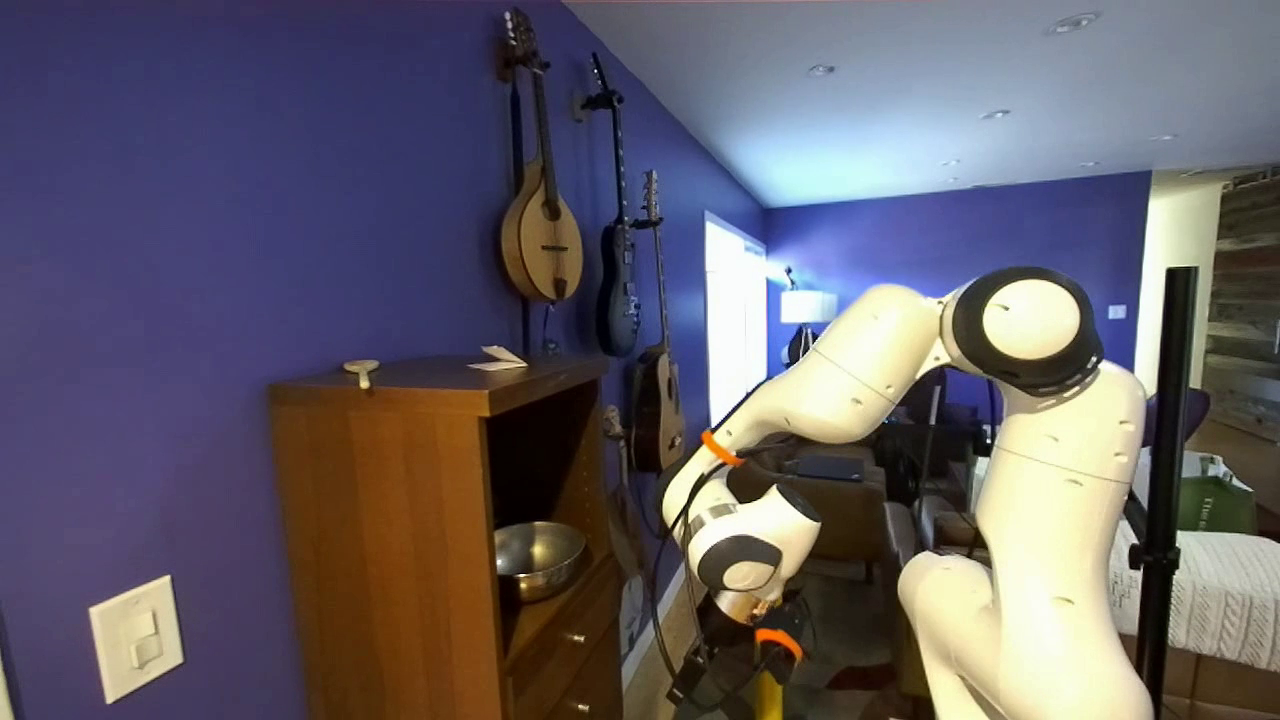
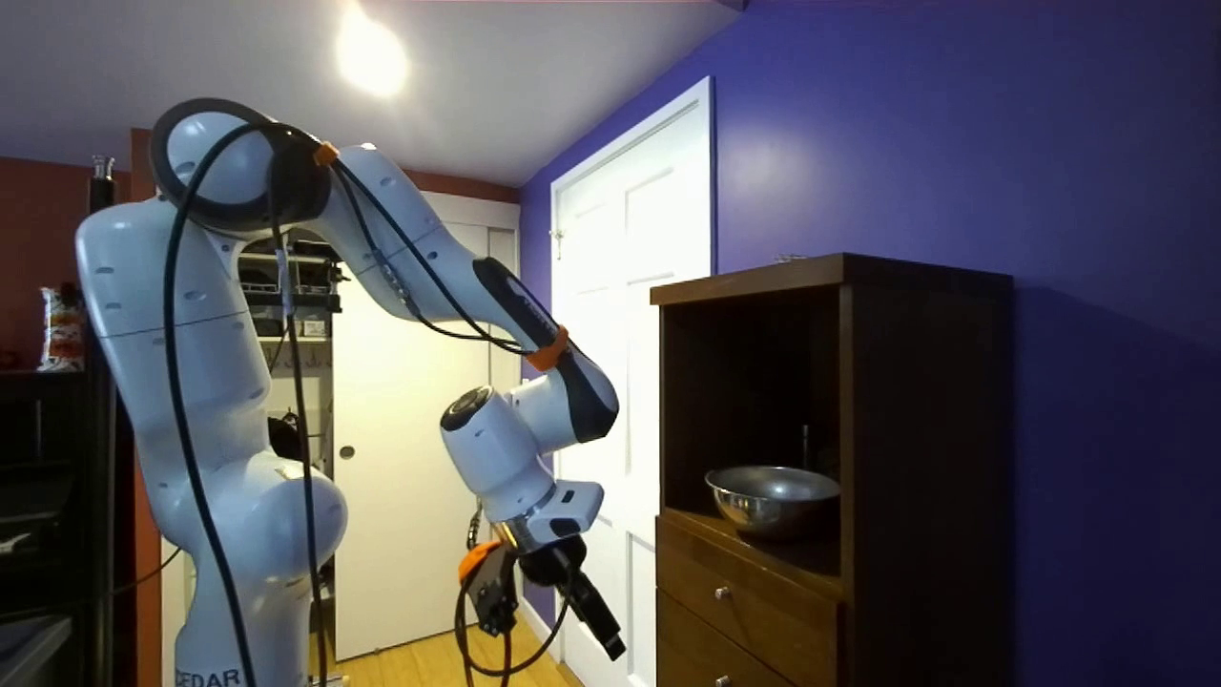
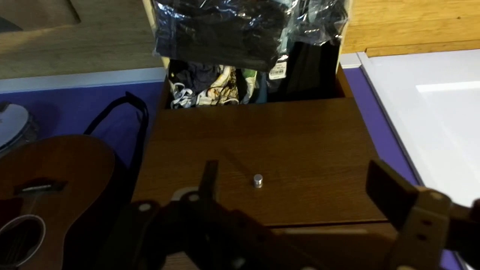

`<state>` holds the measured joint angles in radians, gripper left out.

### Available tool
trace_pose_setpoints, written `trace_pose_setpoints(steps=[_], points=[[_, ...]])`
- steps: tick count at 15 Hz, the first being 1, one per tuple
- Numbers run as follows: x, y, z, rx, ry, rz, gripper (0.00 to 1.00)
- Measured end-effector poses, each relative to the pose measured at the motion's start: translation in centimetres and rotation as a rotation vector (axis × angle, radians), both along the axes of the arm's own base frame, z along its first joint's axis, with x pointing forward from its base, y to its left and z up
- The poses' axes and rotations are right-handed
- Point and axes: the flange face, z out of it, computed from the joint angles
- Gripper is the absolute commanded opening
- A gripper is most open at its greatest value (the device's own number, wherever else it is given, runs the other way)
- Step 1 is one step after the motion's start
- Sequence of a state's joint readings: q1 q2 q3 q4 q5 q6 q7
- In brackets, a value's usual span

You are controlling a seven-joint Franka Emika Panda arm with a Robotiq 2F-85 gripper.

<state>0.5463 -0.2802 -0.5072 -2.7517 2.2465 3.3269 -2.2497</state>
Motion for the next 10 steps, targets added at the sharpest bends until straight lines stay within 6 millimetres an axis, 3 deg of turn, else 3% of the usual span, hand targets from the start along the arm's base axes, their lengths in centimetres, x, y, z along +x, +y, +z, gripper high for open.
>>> trace_pose_setpoints(steps=[3,10], points=[[-0.48,0.98,-0.04,0.019,0.025,0.002,1.00],[-0.54,0.85,-0.06,0.020,0.026,-0.002,1.00]])
